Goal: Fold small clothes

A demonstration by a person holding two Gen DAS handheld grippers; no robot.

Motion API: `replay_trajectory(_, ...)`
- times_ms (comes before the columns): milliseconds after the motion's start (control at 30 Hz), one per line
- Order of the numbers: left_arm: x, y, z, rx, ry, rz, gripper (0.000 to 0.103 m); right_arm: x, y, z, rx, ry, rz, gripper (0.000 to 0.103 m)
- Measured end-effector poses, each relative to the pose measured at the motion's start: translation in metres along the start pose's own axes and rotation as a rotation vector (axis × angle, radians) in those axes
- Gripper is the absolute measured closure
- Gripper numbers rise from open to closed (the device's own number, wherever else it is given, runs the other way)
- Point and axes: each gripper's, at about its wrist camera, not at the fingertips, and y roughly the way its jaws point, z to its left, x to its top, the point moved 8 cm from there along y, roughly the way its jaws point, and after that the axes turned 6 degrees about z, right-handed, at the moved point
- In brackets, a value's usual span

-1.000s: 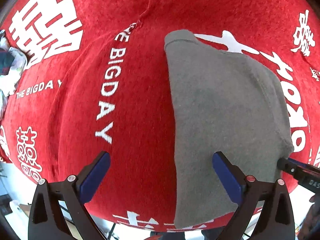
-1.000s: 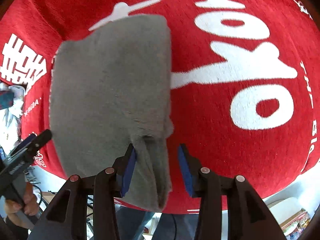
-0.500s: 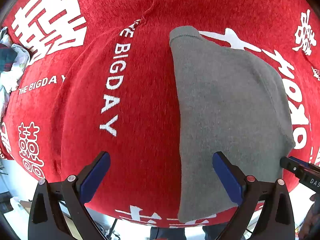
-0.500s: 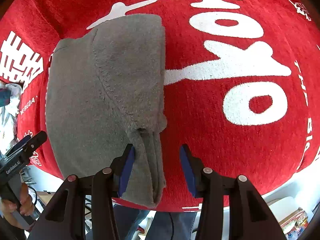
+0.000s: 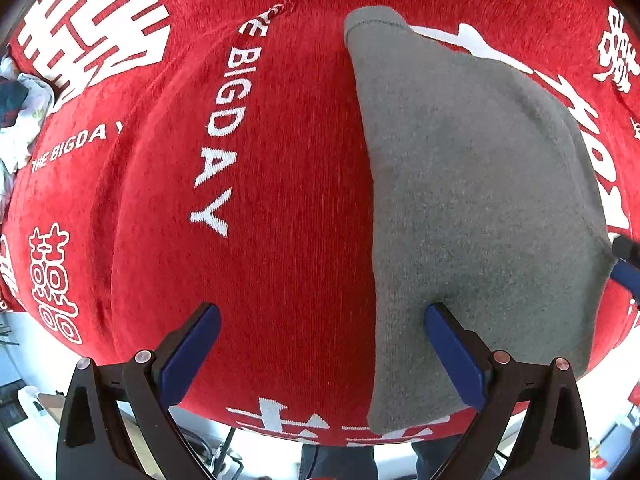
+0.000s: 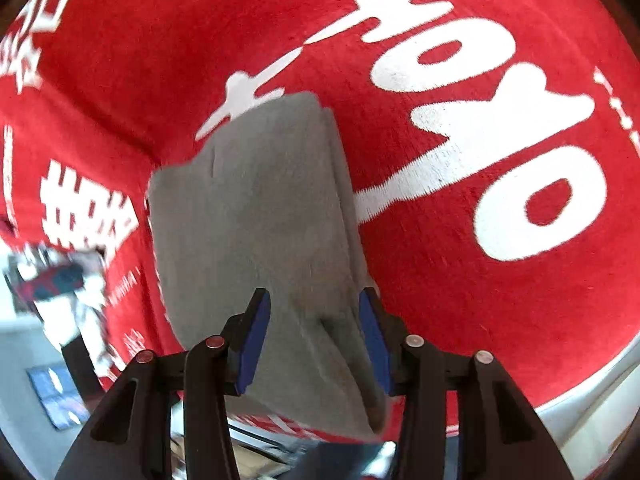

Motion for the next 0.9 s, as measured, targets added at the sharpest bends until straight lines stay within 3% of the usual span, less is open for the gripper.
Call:
replay_trajectory(33, 0.0, 0.0, 0.0, 0.0, -0.001, 0.0, 0.001, 0.002, 0.005, -0.003, -0.027, 0.002, 0.01, 0.085)
replay_trajectory(300, 0.0, -0.003, -0.002, 0.004, 0.005, 0.002, 0.001, 0.0, -0.004, -0.002, -0.19, -0.111, -0.009, 0.085)
replay_trajectory(567, -0.003, -0.012, -0.004, -0.003, 0.005, 0.012, 0.001, -0.016, -0.028, -0.005, -0.228, -0.115, 0.0, 0.084)
replay_trajectory(800, -0.008, -0.031, -0.004, 0.0, -0.002, 0.021, 0.001, -0.043, -0.029, 0.004, -0.252, -0.146, 0.068, 0.084)
replay_trajectory(833, -0.009, -0.035, -0.004, -0.001, -0.003, 0.02, 0.001, -0.047, -0.03, 0.008, -0.258, -0.156, 0.071, 0.081)
replay_trajectory(900, -0.011, -0.042, -0.004, 0.004, -0.004, 0.015, 0.001, -0.052, -0.034, 0.014, -0.265, -0.171, 0.07, 0.056)
